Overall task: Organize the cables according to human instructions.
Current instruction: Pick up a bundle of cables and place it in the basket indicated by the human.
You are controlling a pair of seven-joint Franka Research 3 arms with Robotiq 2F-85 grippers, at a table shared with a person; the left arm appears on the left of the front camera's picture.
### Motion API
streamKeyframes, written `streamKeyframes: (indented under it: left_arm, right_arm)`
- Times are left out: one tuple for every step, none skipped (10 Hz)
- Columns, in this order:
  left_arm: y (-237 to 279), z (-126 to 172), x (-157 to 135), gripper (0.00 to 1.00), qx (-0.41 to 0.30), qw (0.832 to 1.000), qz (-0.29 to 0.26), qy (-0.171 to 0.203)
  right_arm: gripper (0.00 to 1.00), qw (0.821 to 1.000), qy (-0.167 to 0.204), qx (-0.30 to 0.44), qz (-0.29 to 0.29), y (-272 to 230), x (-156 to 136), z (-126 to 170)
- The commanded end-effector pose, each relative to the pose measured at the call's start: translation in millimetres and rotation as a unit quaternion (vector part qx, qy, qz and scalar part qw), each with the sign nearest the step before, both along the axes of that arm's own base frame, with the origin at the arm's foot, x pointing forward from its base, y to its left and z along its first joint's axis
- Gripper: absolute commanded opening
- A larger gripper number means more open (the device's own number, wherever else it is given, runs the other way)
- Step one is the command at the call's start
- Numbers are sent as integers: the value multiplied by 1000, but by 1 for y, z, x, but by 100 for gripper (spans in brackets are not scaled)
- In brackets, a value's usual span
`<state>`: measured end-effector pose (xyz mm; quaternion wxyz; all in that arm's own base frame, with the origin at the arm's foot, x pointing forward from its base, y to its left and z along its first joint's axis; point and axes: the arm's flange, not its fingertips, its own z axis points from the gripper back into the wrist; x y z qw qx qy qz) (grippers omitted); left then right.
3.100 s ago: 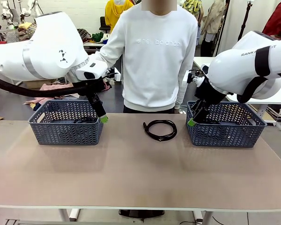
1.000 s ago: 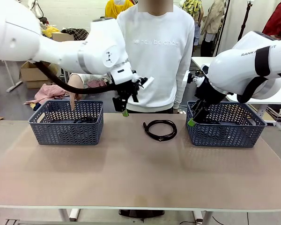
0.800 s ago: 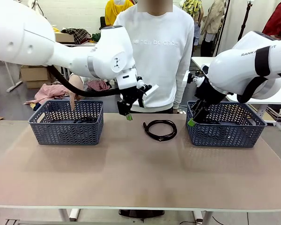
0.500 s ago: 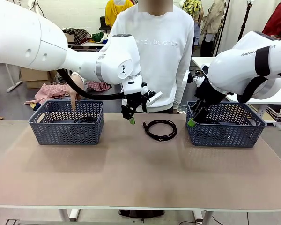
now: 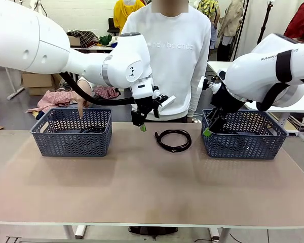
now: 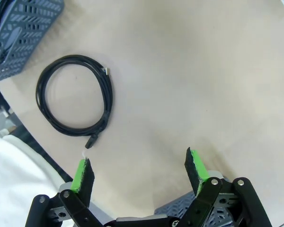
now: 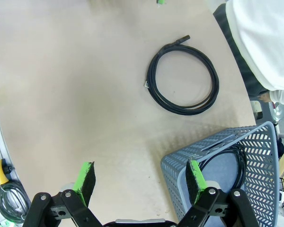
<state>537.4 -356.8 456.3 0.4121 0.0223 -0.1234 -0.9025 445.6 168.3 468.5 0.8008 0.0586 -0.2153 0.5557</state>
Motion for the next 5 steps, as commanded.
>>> streamKeyframes:
  left_arm:
    - [6, 0, -6, 100, 1, 1000, 2, 4]
    - [0, 0, 0, 100, 0, 1000, 0, 0]
    - [-3, -7, 5, 100, 20, 1000, -17, -17]
    - [-7, -15, 12, 100, 27, 999, -37, -20]
    - [-11, -21, 17, 100, 31, 998, -52, -23]
  right_arm:
    - [100, 1000, -1, -1, 0, 1, -1, 0]
    - [100, 1000, -1, -1, 0, 1, -1, 0]
    - [100, 1000, -1, -1, 0, 1, -1, 0]
    - [100, 1000, -1, -1, 0, 1, -1, 0]
    - [100, 1000, -1, -1, 0, 1, -1, 0]
